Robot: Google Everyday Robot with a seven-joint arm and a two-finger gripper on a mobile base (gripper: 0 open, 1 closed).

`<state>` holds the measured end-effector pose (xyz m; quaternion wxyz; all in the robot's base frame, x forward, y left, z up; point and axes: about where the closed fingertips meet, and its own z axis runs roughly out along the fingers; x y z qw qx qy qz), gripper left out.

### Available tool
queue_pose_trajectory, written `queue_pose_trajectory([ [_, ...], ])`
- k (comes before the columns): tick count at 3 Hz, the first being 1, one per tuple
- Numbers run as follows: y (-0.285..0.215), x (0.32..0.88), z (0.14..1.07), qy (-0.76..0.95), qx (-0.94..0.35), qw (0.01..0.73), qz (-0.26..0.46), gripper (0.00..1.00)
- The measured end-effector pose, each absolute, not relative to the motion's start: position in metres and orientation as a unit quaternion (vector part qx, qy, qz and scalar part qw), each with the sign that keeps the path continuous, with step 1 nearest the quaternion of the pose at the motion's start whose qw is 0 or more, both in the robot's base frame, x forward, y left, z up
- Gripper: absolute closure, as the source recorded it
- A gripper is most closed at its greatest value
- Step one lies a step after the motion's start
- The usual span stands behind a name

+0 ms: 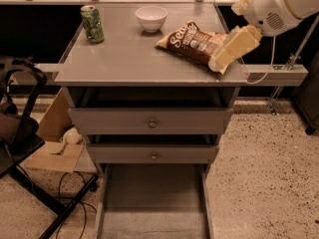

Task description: Place green can into bottom drawer

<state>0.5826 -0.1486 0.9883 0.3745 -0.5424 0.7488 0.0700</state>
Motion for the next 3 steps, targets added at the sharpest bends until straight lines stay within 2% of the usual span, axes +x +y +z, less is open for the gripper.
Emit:
queue_pose_trajectory([
  [2, -0.065, 0.665, 0.979, 0.699, -0.479, 0.506, 0.163, 0.00],
  [3, -0.065, 0.681, 0.992, 0.694, -0.457, 0.536, 0.149, 0.00],
])
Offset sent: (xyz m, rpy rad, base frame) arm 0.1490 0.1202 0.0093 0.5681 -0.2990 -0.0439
